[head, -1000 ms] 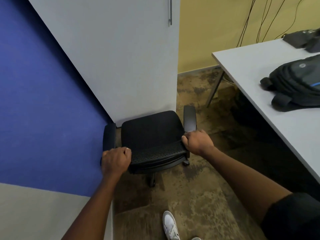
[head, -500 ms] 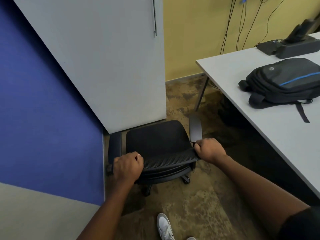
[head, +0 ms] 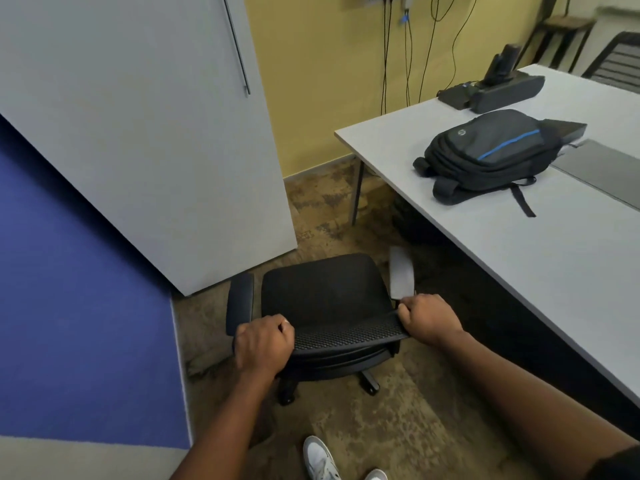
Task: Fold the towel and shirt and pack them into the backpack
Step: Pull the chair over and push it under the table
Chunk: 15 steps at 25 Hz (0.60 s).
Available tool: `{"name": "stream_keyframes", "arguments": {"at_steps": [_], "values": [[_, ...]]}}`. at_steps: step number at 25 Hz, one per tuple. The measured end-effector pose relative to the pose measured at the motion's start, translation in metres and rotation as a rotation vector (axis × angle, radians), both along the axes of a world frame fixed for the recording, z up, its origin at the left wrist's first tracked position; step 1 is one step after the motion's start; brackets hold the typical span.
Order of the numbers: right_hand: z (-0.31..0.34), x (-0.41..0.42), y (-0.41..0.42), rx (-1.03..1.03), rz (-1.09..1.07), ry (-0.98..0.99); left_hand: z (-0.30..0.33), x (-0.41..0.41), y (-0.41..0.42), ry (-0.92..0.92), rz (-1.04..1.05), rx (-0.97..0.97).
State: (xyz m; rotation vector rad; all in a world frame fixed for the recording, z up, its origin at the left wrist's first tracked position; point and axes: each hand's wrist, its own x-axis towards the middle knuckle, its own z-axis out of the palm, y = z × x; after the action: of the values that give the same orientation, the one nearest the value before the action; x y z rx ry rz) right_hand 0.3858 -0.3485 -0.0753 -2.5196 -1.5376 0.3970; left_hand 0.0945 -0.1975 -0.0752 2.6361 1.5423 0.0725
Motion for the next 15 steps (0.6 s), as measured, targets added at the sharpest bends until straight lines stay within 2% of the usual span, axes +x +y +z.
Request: {"name": "stream_keyframes", "arguments": {"at_steps": [15], "values": [[0.005,0.032,-0.121,0.017,-0.371,-0.065,0.0,0.111,-0.023,-0.021,-0.332,-0.01]]}}
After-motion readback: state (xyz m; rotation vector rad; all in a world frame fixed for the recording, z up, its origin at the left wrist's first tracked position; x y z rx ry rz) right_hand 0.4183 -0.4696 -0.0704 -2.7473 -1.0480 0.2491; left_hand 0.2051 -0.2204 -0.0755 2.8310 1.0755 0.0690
